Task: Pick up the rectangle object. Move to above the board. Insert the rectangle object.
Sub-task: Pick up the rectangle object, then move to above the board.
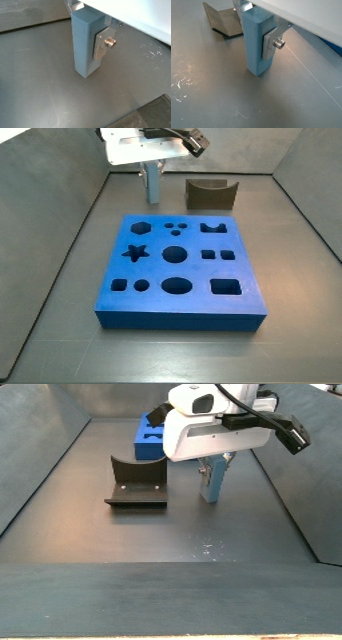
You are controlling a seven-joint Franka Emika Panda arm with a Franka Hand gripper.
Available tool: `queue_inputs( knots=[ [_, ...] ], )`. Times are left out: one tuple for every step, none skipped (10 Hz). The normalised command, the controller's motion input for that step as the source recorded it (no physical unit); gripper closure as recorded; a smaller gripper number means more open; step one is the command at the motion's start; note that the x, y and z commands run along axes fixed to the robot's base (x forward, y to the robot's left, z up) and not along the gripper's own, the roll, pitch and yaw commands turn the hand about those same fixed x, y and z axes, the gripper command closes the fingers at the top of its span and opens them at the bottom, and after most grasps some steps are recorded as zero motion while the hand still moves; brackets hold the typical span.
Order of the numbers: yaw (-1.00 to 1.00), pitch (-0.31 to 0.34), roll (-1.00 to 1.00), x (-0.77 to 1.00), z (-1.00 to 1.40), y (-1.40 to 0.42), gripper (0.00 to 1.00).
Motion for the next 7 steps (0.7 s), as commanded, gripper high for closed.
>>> queue_inputs(
  knots=[
    [0.0, 0.0, 0.0, 0.0, 0.0, 0.0, 1.0],
    [0.0, 0.0, 0.0, 0.0, 0.0, 0.0, 1.0],
    [0.0, 0.0, 0.0, 0.0, 0.0, 0.0, 1.0],
    [0.0, 0.0, 0.0, 0.0, 0.0, 0.0, 1.0],
    [0.0, 0.0, 0.0, 0.0, 0.0, 0.0, 1.0],
    [0.0, 0.0, 0.0, 0.0, 0.0, 0.0, 1.0],
    [-0.2, 0.014, -0.61, -0.09, 1.0, -0.06, 1.0]
  ],
)
